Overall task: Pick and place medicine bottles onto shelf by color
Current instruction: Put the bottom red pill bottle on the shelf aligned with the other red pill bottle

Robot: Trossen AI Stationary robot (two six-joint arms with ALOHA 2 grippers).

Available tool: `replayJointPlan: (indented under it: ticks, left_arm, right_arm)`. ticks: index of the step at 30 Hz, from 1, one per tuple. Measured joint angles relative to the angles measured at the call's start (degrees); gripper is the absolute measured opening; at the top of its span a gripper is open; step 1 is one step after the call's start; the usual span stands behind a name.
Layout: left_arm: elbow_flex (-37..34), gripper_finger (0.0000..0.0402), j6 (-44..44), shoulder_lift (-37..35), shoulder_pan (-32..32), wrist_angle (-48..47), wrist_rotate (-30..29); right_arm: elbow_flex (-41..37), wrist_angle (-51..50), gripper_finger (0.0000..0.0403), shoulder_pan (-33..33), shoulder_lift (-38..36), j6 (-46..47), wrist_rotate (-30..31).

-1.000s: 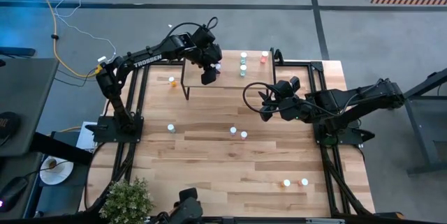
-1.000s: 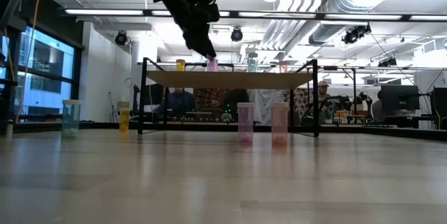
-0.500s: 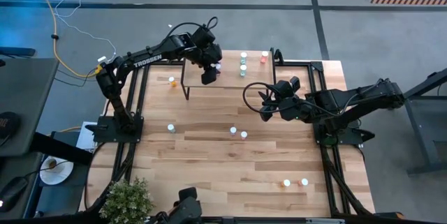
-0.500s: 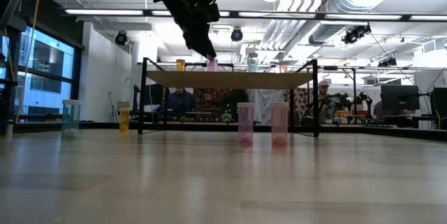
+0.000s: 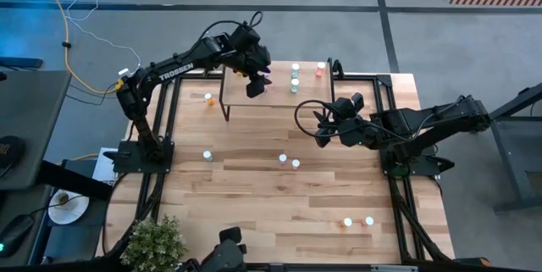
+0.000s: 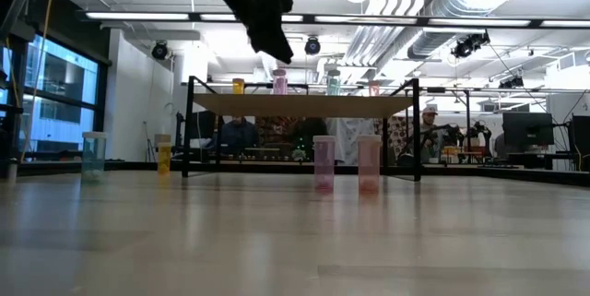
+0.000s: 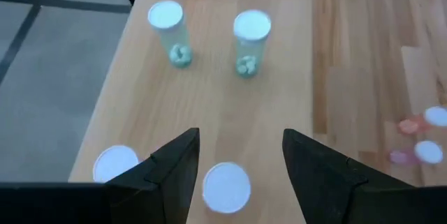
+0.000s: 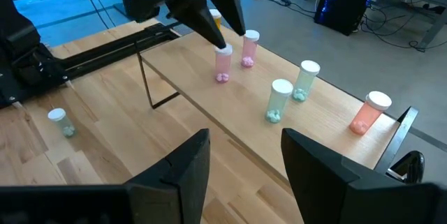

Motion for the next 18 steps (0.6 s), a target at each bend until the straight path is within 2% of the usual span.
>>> replayJointPlan:
  ticks: [9,18]
  left_arm:
    - [2.74,0.0196,0.16,-0.61,-0.29,-9.03,0.1]
    - [2.74,0.0196,-0.84,-5.17,-4.29,-11.84,0.35]
  right_arm:
    - [0.0,0.0,0.017,0.02,0.0,0.9,-1.31]
    - [0.0,0.0,0.017,0.02,0.0,1.51,-3.23]
